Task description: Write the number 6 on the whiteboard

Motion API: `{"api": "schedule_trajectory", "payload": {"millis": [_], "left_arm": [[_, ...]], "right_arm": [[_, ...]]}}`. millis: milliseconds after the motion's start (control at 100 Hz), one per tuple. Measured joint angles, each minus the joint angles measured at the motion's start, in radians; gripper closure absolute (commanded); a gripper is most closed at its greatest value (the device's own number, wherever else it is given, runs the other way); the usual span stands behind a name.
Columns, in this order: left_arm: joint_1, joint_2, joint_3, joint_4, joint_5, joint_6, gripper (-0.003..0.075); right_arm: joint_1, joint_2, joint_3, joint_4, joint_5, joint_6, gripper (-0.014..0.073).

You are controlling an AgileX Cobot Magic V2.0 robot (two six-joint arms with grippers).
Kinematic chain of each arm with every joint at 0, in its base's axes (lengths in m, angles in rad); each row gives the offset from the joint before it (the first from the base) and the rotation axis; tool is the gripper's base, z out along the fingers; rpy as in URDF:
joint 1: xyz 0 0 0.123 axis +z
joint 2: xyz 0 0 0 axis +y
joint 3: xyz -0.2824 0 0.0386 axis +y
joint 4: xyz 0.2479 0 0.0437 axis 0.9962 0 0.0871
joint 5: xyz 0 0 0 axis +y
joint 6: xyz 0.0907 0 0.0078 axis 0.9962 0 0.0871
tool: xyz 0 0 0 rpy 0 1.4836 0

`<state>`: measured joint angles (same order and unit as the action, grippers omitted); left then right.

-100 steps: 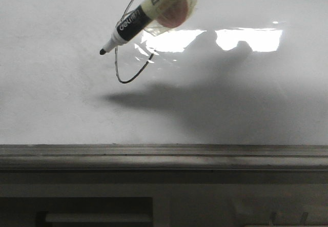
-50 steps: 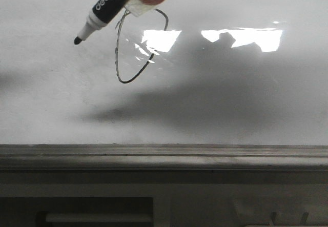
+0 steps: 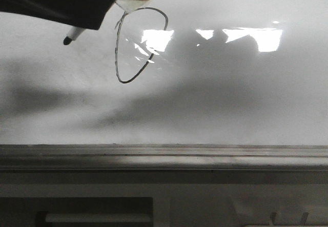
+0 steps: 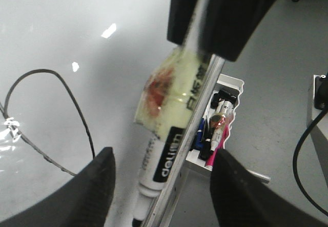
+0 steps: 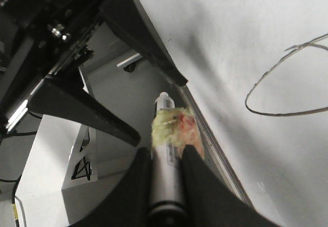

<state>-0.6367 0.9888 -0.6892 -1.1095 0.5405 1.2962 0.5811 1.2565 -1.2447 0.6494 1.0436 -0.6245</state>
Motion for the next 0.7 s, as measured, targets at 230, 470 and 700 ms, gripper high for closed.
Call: {"api": "schedule_trajectory", "payload": {"millis": [230, 470, 700], "left_arm": [[0.0, 0.033, -0.018, 0.002, -0.016, 0.0, 0.0359], [0.0, 0.039, -0.019, 0.002, -0.016, 0.0, 0.0598], [-0.005, 0.039, -0.019, 0.016, 0.018, 0.024, 0.0741]], "right_arm": [[0.011, 0.0, 0.0, 0.0, 0.002, 0.0, 0.0638], [0.018, 0.0, 0.0, 0.0, -0.016, 0.0, 0.0638], [0.018, 0.0, 0.0, 0.009, -0.031, 0.0, 0.0375]]}}
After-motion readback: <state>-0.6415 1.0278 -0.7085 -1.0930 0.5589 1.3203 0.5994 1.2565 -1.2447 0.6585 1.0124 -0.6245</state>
